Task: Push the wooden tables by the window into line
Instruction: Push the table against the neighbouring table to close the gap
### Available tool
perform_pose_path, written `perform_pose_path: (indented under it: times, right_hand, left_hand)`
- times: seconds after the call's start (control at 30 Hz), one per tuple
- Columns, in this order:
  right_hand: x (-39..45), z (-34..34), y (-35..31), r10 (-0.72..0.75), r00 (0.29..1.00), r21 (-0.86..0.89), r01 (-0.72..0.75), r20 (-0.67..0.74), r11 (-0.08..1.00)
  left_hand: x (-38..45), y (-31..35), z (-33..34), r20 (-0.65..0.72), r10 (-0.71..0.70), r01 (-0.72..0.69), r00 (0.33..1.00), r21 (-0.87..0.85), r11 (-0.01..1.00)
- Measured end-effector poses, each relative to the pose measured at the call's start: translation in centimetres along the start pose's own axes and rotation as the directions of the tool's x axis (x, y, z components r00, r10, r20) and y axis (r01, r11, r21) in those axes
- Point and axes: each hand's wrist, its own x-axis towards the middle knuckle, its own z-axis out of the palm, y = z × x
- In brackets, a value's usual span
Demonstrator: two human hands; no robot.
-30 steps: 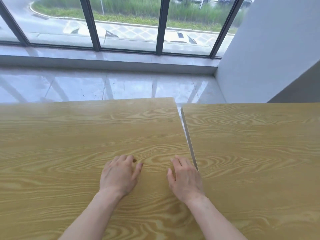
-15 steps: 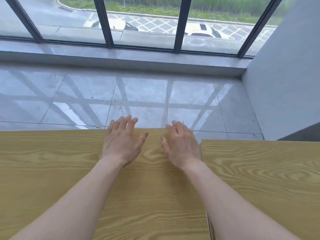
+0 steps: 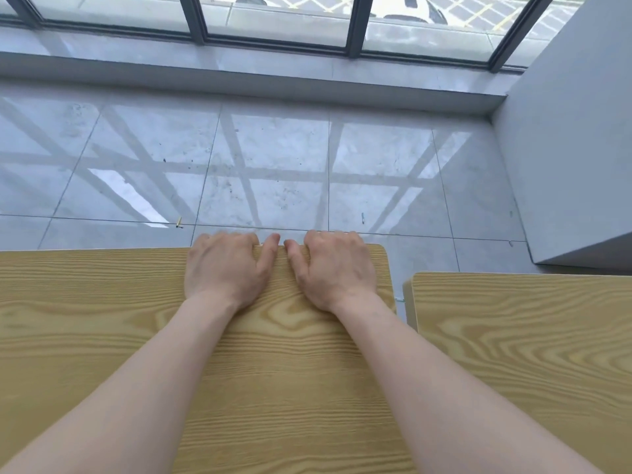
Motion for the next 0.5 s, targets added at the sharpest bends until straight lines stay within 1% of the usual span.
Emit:
perform_pose_path:
  times: [0.17, 0.4, 0.5]
  right_hand:
    - [-0.6, 0.3, 0.4, -0.030, 0.999, 0.013, 0.030, -0.022, 0.999]
    - [-2.7, 0.4, 2.6, 0.016, 0.997, 0.011, -0.016, -0.076, 1.000]
    - [-2.8, 0.4, 2.5, 0.027, 0.997, -0.001, -0.027, -0.073, 1.000]
  left_hand:
    - [-0.5, 0.3, 0.4, -0.041, 0.022, -0.021, 0.999, 0.017, 1.000]
    - [-1.5, 2.6, 1.1, -0.036, 0.107, -0.106, 0.994, 0.027, 0.994]
    - [-1.5, 2.5, 1.3, -0.046, 0.115, -0.114, 0.992, 0.032, 0.993]
